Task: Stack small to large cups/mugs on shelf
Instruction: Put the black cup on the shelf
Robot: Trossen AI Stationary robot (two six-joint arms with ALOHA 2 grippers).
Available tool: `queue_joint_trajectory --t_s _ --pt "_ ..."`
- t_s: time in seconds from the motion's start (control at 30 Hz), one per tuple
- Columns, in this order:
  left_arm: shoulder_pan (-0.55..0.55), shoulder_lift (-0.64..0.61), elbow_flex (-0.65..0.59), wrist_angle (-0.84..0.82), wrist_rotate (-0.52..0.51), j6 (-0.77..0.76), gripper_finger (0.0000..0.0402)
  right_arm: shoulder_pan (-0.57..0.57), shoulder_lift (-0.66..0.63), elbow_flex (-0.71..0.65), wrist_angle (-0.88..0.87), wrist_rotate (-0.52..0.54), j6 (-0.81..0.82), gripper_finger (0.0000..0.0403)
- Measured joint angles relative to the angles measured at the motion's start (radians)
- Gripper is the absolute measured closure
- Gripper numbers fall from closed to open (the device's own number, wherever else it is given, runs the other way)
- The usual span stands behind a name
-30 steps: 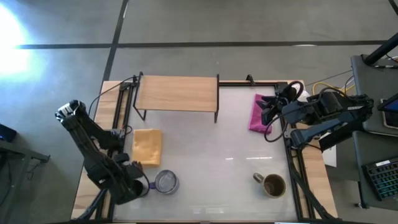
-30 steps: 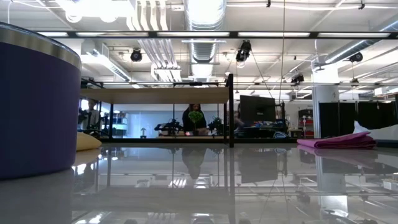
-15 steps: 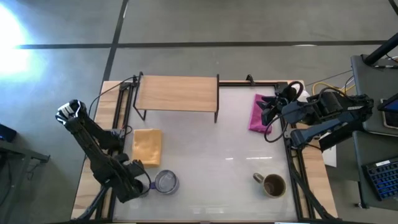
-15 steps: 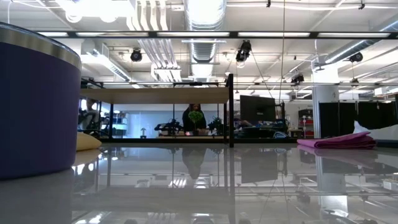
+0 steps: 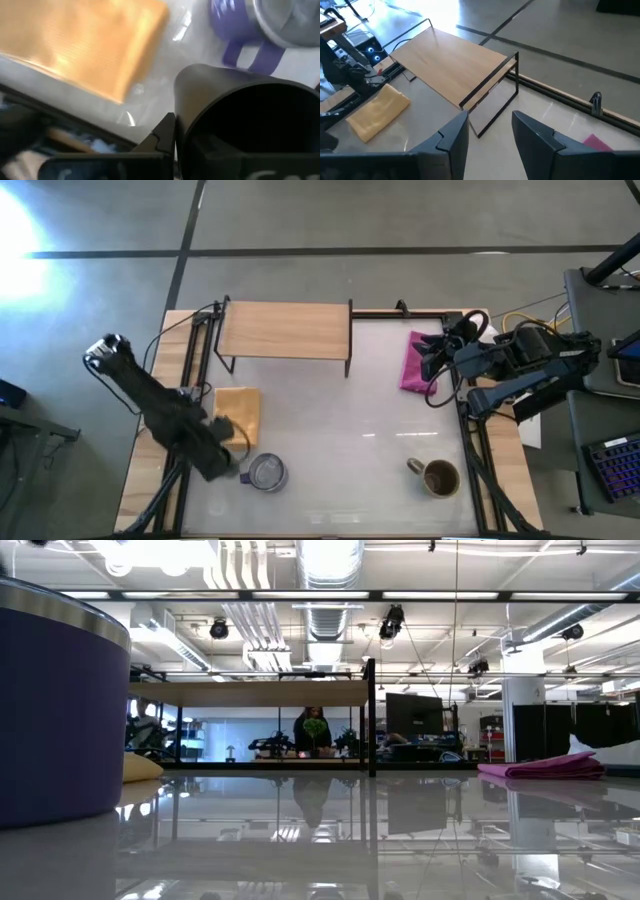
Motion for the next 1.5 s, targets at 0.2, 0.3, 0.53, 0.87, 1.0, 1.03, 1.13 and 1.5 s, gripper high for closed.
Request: queue_joint_trajectory --t_s 0.2,0.3,0.53,0.87,1.0,1.03,1.13,1.5 --pt "0.255 -0.122 0.184 -0.262 -0.126 0.158 0.0401 0.0 0.007 -0.021 -0.036 -0.047 0.082 0.0259" --pt "0.44 -0.157 0.261 -0.255 -0.178 0.332 0.0401 0.0 0.022 -0.06 -0.049 -0.078 0.148 0.0259" --pt "0.932 -0.093 0.391 -0.259 -0.201 0.755 0.0401 0.001 0.099 -0.13 -0.017 -0.176 0.222 0.0259" --pt "1.377 0.088 0.639 -0.26 -0.075 1.123 0.0401 0.0 0.182 -0.13 0.216 -0.194 0.151 0.0259" --pt "1.492 0.139 0.709 -0.26 -0.074 1.166 0.0401 0.0 0.192 -0.13 0.259 -0.189 0.162 0.0259" --pt "1.518 0.15 0.715 -0.259 -0.071 1.172 0.0401 0.0 0.193 -0.13 0.263 -0.189 0.163 0.0259" --pt "1.581 0.181 0.71 -0.26 -0.029 1.186 0.0402 0.0 0.198 -0.129 0.285 -0.182 0.165 0.0259" --pt "1.645 0.24 0.664 -0.259 -0.087 1.213 0.0402 0.0 0.211 -0.129 0.279 -0.167 0.182 0.0259"
